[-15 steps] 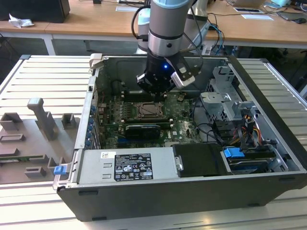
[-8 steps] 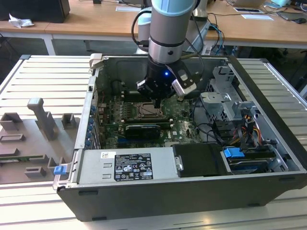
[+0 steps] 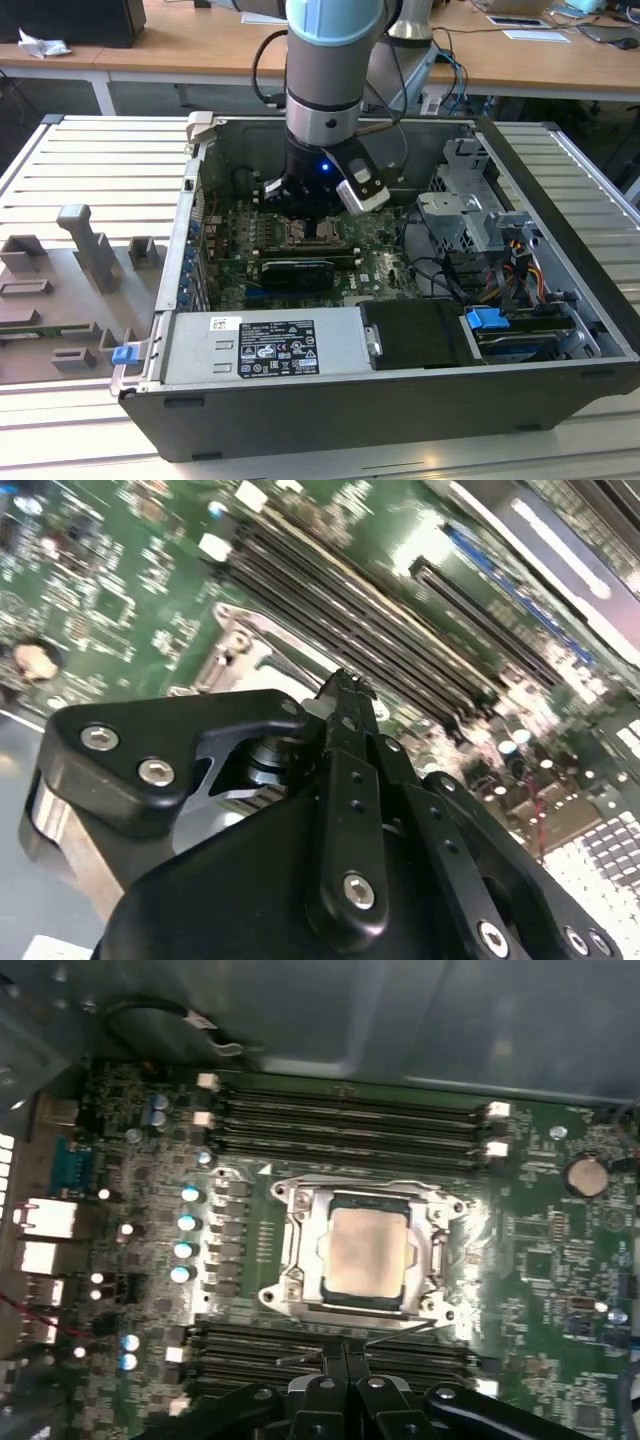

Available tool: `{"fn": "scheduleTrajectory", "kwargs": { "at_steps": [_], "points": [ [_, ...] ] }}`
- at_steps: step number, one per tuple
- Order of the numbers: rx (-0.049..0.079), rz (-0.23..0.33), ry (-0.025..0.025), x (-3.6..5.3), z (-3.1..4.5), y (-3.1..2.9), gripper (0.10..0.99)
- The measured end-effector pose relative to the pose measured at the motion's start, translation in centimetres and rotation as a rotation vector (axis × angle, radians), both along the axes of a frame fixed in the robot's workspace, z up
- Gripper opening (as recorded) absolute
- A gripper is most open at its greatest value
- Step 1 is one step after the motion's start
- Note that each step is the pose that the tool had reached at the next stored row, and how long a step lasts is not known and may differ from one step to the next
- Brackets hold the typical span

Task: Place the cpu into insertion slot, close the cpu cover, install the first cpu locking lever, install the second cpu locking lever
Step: 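Install the second cpu locking lever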

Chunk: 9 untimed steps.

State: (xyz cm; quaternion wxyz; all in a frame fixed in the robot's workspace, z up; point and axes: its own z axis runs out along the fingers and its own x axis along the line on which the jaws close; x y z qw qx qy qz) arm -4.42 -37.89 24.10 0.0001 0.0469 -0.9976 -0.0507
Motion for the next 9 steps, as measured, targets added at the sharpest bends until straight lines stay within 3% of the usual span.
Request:
{"fn": "scheduleTrajectory", "kwargs": {
  "at_steps": [3, 9],
  "points": [
    [0.003, 0.000, 0.0000, -0.61, -0.45, -0.02, 0.106],
    [0.013, 0.000, 0.0001, -0.77, -1.33, -0.04, 0.106]
  ]
}}
